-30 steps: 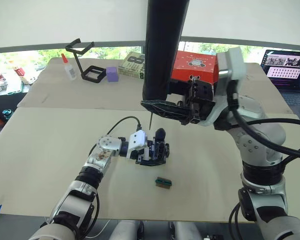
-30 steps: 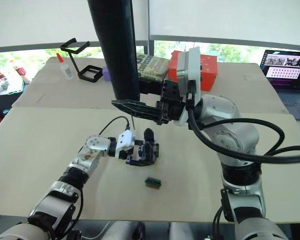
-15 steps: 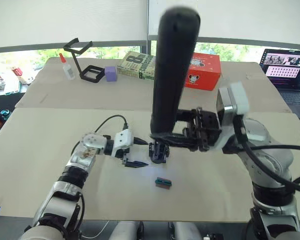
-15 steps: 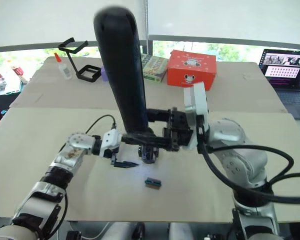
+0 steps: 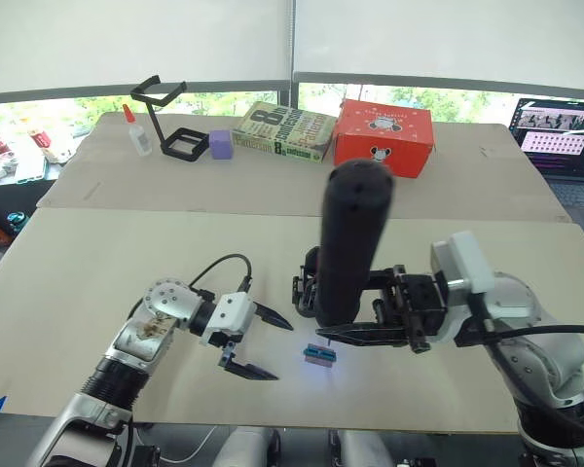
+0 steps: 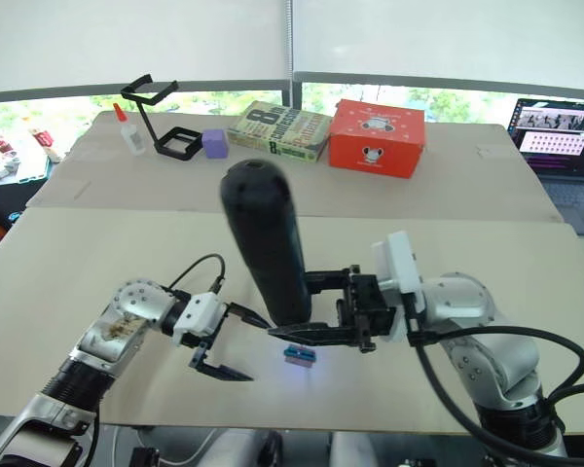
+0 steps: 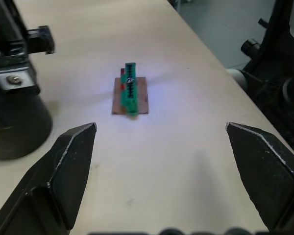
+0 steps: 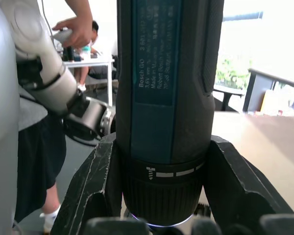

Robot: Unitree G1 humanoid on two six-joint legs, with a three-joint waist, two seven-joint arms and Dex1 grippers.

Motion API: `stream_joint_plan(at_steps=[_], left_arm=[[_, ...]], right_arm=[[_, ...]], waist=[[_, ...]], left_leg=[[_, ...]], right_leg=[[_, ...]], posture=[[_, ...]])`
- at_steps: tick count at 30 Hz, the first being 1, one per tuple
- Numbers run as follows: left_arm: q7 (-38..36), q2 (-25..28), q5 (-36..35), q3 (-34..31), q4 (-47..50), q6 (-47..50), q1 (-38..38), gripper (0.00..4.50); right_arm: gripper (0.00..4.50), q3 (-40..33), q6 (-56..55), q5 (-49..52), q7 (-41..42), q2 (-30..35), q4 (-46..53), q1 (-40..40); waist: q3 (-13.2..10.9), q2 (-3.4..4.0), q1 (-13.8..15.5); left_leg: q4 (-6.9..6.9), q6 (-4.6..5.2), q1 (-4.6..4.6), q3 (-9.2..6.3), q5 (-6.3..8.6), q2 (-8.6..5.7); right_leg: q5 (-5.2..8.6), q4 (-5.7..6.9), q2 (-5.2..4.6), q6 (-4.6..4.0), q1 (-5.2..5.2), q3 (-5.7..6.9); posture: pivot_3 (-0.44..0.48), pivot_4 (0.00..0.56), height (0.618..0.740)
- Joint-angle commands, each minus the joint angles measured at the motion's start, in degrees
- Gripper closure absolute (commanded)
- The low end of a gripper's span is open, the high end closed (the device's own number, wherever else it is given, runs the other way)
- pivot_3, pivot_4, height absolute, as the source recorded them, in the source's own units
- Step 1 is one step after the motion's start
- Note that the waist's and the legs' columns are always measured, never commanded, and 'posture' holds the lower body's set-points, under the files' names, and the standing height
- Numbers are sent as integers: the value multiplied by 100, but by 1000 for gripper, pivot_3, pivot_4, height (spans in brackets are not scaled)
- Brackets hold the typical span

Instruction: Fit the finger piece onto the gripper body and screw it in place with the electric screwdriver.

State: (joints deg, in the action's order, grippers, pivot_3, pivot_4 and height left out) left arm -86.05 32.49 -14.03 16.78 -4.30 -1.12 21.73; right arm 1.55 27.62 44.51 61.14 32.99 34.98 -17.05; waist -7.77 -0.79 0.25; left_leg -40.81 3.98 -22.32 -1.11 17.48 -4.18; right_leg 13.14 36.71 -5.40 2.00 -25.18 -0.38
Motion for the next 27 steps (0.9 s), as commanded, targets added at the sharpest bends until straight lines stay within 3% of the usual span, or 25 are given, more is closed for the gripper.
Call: stream_joint_plan(at_steps=[1, 10, 27], left_arm=[[459, -294, 157, 116, -23, 35, 66, 0], [603, -439, 411, 331, -359, -375, 90, 0], [551, -573, 375, 338, -450, -407, 191, 0]], right_arm=[[2589, 239, -300, -315, -248, -160, 271, 3], [2589, 640, -690, -910, -437, -360, 236, 274], [2589, 621, -975, -1095, -445, -445, -178, 560]], waist=[[0, -1, 20], [-1, -1, 44], [-1, -1, 43]], left_leg=[[0, -2, 3, -1, -1, 2], [0, -4, 1, 2, -2, -1], [0, -3, 1, 1, -2, -1]], right_leg=[[0, 1, 1, 0, 1, -2], [0, 1, 13, 0, -2, 12], [0, 2, 19, 0, -2, 24]], posture=[[0, 150, 740], [0, 150, 740], [0, 150, 740]])
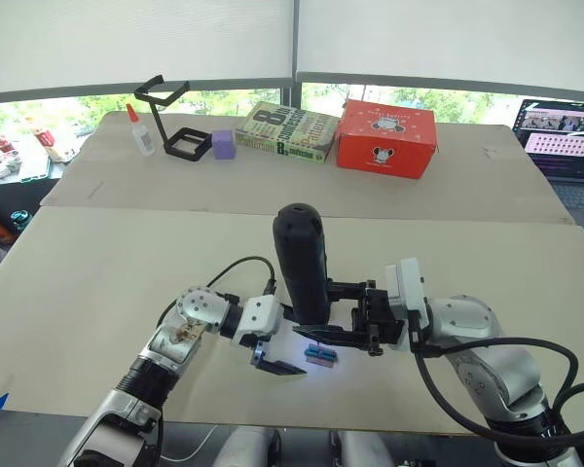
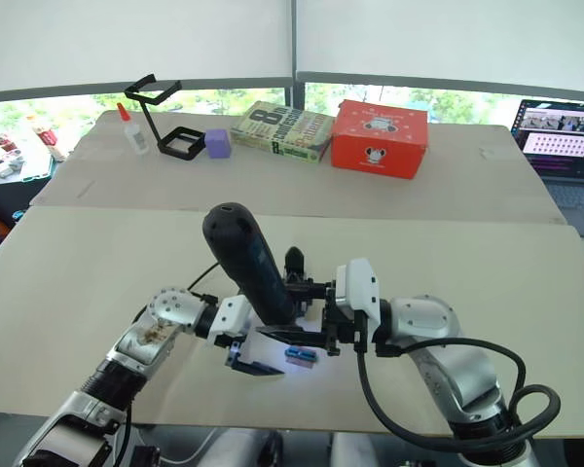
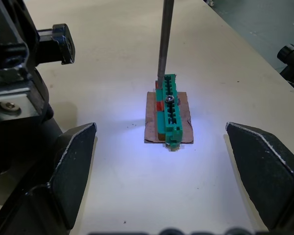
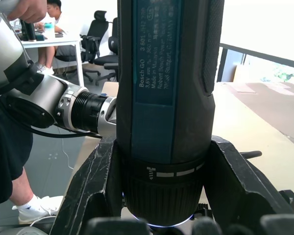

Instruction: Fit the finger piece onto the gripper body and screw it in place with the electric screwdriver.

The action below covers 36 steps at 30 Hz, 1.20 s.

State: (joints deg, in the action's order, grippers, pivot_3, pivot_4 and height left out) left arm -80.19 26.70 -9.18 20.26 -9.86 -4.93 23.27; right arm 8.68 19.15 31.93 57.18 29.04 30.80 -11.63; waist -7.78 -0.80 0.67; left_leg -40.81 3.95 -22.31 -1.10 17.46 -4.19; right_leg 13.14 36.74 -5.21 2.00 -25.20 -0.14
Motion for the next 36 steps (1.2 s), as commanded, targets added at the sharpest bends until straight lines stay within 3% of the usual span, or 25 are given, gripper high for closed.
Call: stream_joint_plan(at_steps=[1, 36], left_arm=[[-31, 4, -113, -9, 123, -14, 28, 0], [24, 31, -114, -11, 241, -36, -60, 0]], right_arm=[[2589, -97, -133, 161, -68, -57, 242, 41], [2589, -82, -266, -45, -21, -20, 173, 251]], waist=[[0, 0, 3], [0, 0, 1]], left_leg=[[0, 0, 0, 0, 0, 0], [-1, 0, 1, 0, 0, 0]], right_leg=[[0, 0, 0, 0, 1, 0], [0, 1, 2, 0, 1, 1]], posture=[[0, 150, 740], [0, 150, 740]])
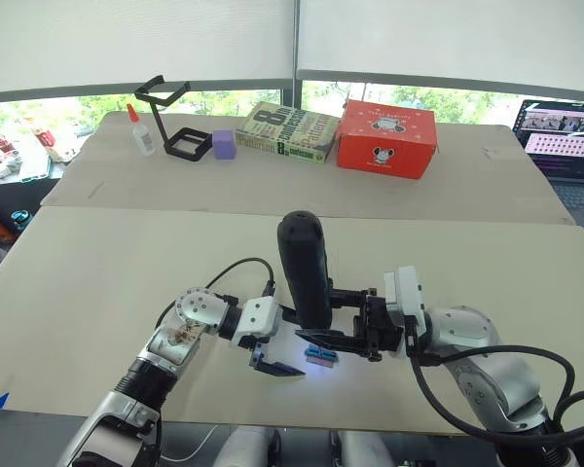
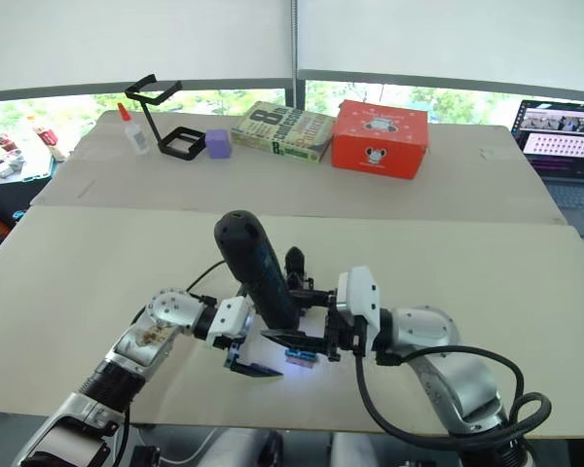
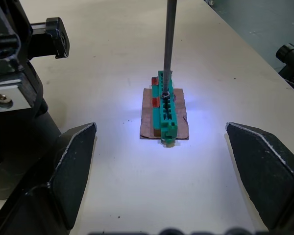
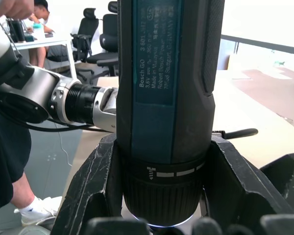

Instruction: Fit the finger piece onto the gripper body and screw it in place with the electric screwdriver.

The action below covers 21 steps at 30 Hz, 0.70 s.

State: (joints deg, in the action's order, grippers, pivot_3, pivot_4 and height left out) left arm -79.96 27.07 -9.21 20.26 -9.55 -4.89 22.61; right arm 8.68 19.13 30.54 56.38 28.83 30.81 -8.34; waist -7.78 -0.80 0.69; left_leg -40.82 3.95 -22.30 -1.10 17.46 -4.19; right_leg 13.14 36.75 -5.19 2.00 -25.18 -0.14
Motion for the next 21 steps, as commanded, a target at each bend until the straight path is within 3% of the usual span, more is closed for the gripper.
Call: stream_joint_plan(at_steps=[1, 21], left_arm=[[1, -8, -112, -11, 208, -41, 11, 0], [29, -4, -102, -54, 139, -23, 98, 0]], right_arm=[[2589, -83, -275, 83, 70, 0, 164, -74], [2589, -5, -327, 27, 97, -73, 17, -39]], waist=[[0, 0, 0], [0, 0, 0]], left_leg=[[0, 0, 0, 0, 0, 0], [0, 0, 1, 0, 0, 0]], right_leg=[[0, 0, 0, 0, 0, 0], [0, 0, 0, 0, 0, 0]], posture=[[0, 150, 740], [0, 150, 740]])
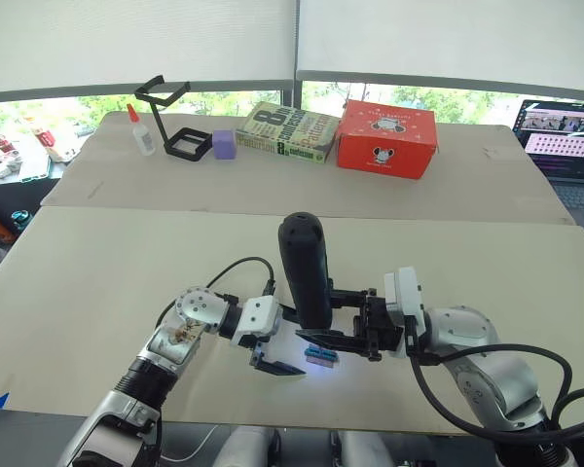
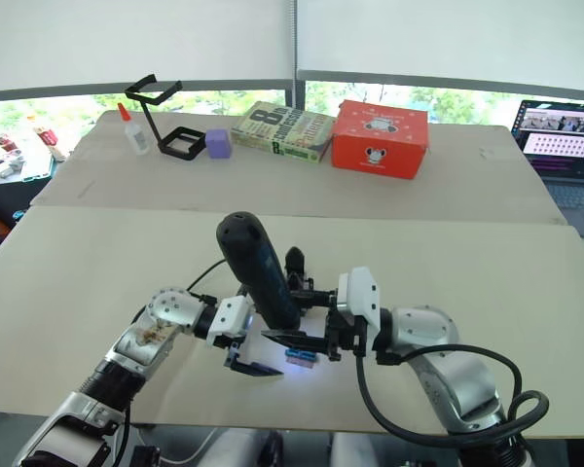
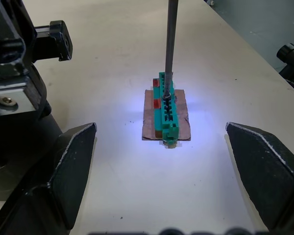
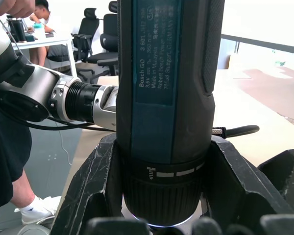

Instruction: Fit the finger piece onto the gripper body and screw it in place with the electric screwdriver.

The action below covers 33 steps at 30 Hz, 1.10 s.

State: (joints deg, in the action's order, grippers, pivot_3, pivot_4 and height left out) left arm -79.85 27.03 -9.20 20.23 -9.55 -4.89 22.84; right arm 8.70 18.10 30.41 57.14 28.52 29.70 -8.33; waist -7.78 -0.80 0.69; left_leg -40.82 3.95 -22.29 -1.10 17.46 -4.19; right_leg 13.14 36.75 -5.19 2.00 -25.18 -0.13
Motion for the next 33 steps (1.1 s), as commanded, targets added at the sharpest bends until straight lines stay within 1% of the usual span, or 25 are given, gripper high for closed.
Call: stream_joint_plan(at_steps=[1, 7, 20, 25, 33], left_arm=[[24, 1, -101, -52, 141, -20, 75, 0], [33, 19, -116, -86, 113, 3, 110, 0], [75, -6, -139, -91, 101, 99, 177, 0], [59, 97, -170, -160, 155, 146, 93, 0], [170, 316, -343, -372, 442, 348, -94, 0]], right_arm=[[2589, -4, -225, 42, 22, -43, 121, -43], [2589, 3, -245, 24, 37, -24, 83, -41], [2589, -45, -111, 180, -115, 0, 329, -49], [2589, -231, 193, 518, -293, 82, 697, -181], [2589, -612, 823, 1288, -657, 321, 1010, -643]], waist=[[0, 0, 0], [0, 0, 1], [0, 0, 0], [0, 0, -2], [0, 0, 3]], left_leg=[[0, 0, 0, 0, 0, 0], [0, 0, 0, 0, 0, 0], [-1, 0, 0, 0, 0, 0], [0, 0, 0, 0, 0, 0], [-1, 0, 0, -2, 0, 0]], right_leg=[[0, 0, 0, 0, 0, 0], [0, 0, 0, 0, 1, 0], [0, 0, 1, 0, 1, 1], [0, 1, 1, 0, -1, 0], [0, 0, -4, 0, 1, 0]], posture=[[0, 150, 740], [0, 150, 740], [0, 150, 740], [0, 150, 740], [0, 150, 740]])
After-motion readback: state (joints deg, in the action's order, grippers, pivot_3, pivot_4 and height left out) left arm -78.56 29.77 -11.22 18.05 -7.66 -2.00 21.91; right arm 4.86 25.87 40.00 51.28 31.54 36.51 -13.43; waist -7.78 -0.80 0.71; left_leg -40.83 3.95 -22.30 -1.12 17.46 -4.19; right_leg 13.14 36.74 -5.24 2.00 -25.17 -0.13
